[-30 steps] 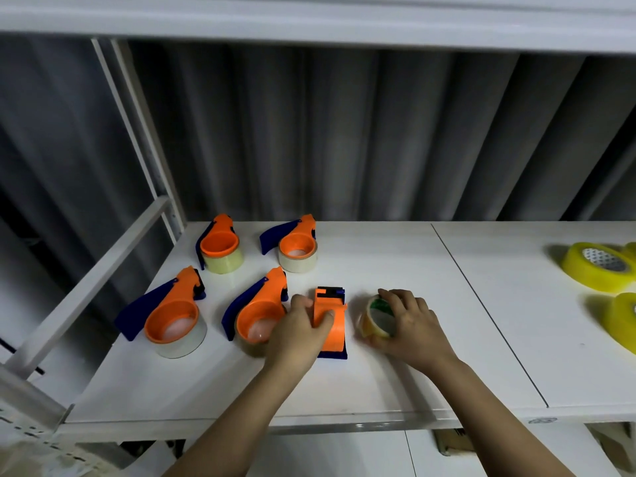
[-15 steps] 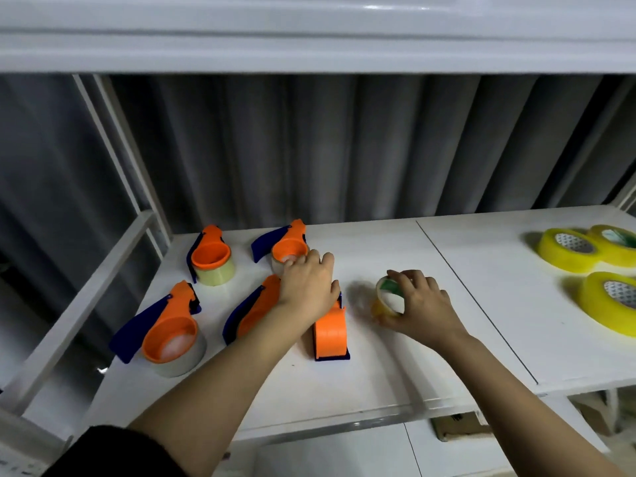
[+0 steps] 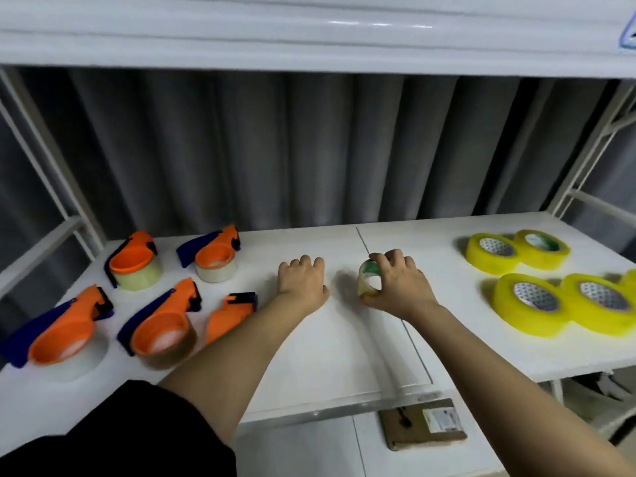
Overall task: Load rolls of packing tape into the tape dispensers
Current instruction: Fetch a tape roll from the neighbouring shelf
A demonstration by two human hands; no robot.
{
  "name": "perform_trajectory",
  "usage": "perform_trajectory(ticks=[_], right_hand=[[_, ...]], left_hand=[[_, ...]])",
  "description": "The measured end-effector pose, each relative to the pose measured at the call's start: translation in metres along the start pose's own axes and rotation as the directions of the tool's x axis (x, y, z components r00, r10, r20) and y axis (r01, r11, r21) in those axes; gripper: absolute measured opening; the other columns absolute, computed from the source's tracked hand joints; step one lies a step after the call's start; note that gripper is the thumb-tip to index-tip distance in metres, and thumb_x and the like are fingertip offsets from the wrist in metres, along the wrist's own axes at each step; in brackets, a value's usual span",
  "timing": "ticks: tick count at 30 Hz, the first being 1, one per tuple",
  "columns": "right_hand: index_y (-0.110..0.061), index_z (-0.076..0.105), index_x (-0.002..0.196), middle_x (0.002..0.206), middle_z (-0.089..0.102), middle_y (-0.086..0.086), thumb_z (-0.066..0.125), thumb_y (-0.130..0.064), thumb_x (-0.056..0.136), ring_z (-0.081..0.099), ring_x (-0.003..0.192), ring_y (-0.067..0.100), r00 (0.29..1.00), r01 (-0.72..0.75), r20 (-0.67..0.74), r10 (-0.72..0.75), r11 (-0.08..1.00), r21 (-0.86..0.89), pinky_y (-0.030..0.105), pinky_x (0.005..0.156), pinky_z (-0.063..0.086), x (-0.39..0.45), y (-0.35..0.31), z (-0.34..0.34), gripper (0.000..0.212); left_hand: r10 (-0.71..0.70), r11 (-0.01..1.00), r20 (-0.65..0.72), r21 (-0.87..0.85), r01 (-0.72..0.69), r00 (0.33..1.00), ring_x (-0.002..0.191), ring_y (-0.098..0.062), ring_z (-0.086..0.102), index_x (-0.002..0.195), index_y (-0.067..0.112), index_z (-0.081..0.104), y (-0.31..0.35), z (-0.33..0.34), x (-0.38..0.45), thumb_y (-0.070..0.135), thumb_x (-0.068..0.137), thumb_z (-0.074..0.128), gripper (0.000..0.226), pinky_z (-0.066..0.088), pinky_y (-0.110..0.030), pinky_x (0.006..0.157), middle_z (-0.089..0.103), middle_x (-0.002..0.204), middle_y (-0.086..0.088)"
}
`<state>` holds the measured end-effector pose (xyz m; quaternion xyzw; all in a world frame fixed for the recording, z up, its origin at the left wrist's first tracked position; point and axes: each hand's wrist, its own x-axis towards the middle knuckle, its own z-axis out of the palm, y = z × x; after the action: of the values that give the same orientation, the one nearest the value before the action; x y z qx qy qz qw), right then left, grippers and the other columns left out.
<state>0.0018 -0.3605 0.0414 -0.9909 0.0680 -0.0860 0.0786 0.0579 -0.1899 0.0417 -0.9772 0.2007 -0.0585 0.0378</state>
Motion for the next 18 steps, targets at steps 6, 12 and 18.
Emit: perform_trajectory(ticks=[6, 12, 18], right_hand=[[-0.024, 0.035, 0.14, 0.133, 0.038, 0.006, 0.065, -0.051, 0.076, 0.04, 0.119, 0.029, 0.998, 0.052, 0.041, -0.05, 0.998, -0.037, 0.036, 0.094, 0.042, 0.002, 0.089, -0.014, 0.076], [-0.024, 0.036, 0.14, 0.137, 0.037, 0.004, 0.066, -0.052, 0.075, 0.04, 0.121, 0.029, 0.998, 0.058, 0.036, -0.057, 0.998, -0.033, 0.036, 0.095, 0.041, -0.001, 0.14, -0.028, 0.077], [-0.025, 0.033, 0.142, 0.138, 0.038, 0.003, 0.065, -0.052, 0.076, 0.038, 0.123, 0.029, 1.0, 0.016, 0.018, -0.016, 0.999, -0.033, 0.038, 0.094, 0.04, -0.006, 0.168, -0.035, 0.078]], left_hand=[[-0.088, 0.995, 0.072, -0.047, 0.092, 0.993, 0.111, -0.028, 0.052, 0.122, 0.012, 0.043, 0.087, 0.004, 0.005, 0.034, 0.093, 0.045, 0.036, 0.035, -0.034, 0.088, 0.051, 0.123, -0.009], [-0.084, 0.995, 0.069, -0.051, 0.088, 0.994, 0.11, -0.028, 0.052, 0.124, 0.012, 0.043, 0.136, -0.006, 0.011, 0.034, 0.094, 0.044, 0.037, 0.035, -0.034, 0.087, 0.051, 0.122, -0.009], [-0.029, 0.998, 0.068, -0.061, 0.033, 0.997, 0.112, -0.028, 0.051, 0.126, 0.012, 0.043, 0.166, -0.01, 0.024, 0.034, 0.093, 0.045, 0.04, 0.035, -0.035, 0.089, 0.05, 0.124, -0.009]])
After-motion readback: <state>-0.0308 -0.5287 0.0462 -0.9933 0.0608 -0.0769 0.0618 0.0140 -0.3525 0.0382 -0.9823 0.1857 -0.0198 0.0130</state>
